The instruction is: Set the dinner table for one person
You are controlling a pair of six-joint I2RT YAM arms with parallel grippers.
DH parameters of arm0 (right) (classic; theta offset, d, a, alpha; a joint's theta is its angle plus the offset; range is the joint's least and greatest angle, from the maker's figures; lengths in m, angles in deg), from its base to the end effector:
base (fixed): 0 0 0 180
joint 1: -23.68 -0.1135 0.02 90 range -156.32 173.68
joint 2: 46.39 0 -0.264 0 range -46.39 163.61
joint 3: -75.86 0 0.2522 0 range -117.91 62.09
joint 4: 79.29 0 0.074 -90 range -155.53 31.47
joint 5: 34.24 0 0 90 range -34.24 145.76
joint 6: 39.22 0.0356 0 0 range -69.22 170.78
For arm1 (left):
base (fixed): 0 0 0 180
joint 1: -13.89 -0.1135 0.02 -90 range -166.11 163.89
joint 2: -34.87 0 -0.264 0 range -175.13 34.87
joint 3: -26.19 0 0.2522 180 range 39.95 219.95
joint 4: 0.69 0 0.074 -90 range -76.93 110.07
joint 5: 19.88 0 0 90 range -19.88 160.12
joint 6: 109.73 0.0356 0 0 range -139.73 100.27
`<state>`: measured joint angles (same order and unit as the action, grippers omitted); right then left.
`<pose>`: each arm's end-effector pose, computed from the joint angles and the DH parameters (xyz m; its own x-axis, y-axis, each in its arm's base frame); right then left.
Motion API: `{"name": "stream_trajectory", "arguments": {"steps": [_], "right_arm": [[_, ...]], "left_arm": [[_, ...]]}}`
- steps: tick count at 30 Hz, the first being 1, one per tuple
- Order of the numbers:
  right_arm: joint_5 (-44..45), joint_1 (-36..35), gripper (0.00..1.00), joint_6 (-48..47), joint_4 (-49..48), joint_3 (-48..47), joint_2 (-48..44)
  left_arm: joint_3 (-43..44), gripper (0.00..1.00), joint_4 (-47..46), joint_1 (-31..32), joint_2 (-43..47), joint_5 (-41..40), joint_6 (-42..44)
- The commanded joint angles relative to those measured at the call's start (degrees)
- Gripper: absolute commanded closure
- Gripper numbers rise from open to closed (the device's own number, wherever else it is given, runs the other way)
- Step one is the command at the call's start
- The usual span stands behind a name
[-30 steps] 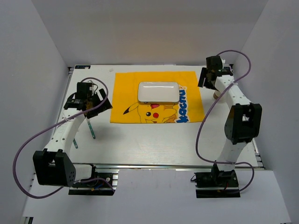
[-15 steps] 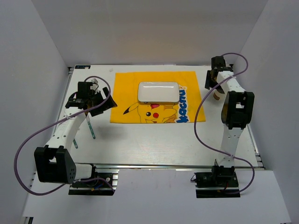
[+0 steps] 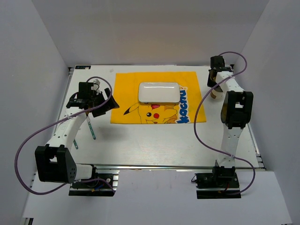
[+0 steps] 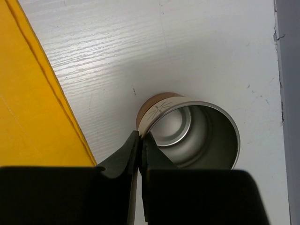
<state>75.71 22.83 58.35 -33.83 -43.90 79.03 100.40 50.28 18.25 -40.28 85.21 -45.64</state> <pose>0.4916 -0.0049 0.2201 -0.7452 0.1128 -0.6572 0.3010 0.9364 -0.1806 0.2699 -0.0299 0.2793 -0.8079 -0.3615 -0.4654 -0.1328 0.8811 -0.4539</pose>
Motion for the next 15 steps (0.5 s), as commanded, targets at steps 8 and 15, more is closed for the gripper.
{"name": "stream_trajectory", "arguments": {"steps": [8, 15], "right_arm": [[-4.9, -6.9, 1.00, -5.0, 0.8, -13.9, 2.6], [-10.6, -11.0, 1.00, -9.8, 0.0, -26.8, 11.3]], "left_arm": [[-0.6, 0.02, -1.6, -0.1, -0.1, 2.7, 1.4], [-0.9, 0.02, -1.6, -0.1, 0.2, 1.6, 1.4]]}}
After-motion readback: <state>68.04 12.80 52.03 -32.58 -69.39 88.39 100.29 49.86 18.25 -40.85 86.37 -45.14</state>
